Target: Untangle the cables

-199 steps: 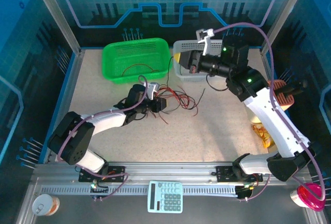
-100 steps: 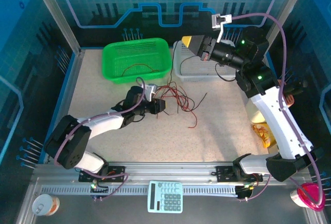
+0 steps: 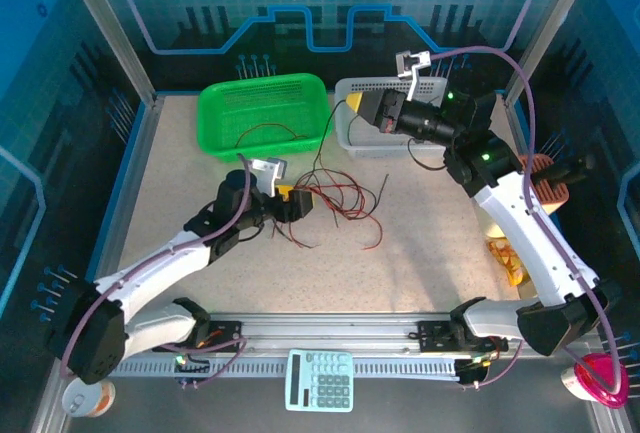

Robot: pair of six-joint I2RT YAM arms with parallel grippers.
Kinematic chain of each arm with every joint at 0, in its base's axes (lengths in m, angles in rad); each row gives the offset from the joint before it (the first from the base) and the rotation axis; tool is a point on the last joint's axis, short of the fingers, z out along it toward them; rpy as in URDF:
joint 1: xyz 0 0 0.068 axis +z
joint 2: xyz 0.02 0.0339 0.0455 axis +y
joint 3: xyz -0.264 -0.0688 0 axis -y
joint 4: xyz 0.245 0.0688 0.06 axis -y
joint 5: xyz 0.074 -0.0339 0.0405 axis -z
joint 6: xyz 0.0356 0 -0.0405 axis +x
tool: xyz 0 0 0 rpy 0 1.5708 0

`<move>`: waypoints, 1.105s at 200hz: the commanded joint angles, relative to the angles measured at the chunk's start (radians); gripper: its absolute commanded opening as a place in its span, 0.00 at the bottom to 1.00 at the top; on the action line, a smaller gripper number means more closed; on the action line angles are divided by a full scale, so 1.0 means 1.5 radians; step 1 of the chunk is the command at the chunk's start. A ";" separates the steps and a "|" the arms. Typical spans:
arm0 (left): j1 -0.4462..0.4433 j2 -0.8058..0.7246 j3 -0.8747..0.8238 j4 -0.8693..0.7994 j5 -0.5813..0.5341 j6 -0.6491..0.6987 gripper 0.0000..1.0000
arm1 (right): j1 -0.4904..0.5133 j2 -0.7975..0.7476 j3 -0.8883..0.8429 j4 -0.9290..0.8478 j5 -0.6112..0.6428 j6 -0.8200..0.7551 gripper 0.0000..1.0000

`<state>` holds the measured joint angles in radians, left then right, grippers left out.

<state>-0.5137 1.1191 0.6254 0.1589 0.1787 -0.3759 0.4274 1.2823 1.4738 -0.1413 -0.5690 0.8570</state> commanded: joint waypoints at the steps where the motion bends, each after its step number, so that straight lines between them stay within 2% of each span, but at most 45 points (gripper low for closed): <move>1: -0.003 -0.013 0.027 -0.062 -0.025 0.048 0.78 | 0.013 -0.024 0.000 0.007 -0.008 -0.016 0.00; 65: -0.003 0.069 0.120 -0.050 -0.054 0.103 0.78 | 0.048 -0.021 0.018 -0.028 -0.002 -0.046 0.00; 96: -0.004 0.130 0.163 -0.033 -0.040 0.106 0.76 | 0.061 -0.018 0.026 -0.038 -0.001 -0.054 0.00; 106: -0.005 0.151 0.171 -0.025 -0.035 0.104 0.72 | 0.063 -0.016 0.033 -0.044 -0.002 -0.058 0.00; 125: -0.006 0.185 0.171 0.001 -0.025 0.092 0.55 | 0.064 -0.012 0.054 -0.055 -0.001 -0.065 0.00; 142: -0.007 0.211 0.163 0.027 -0.014 0.075 0.48 | 0.061 -0.002 0.091 -0.070 -0.005 -0.073 0.00; 171: -0.007 0.248 0.142 0.062 -0.011 0.054 0.29 | 0.039 0.016 0.169 -0.069 -0.023 -0.061 0.00; 185: -0.006 0.264 0.134 0.068 -0.011 0.047 0.25 | 0.020 0.021 0.207 -0.063 -0.026 -0.050 0.00; 221: -0.007 0.290 0.108 0.090 -0.008 0.032 0.24 | -0.051 0.026 0.290 -0.036 -0.023 -0.017 0.00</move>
<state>-0.5182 1.5276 0.8249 0.2531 0.1482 -0.2974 0.4202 1.3285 1.8221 -0.2607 -0.5880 0.7891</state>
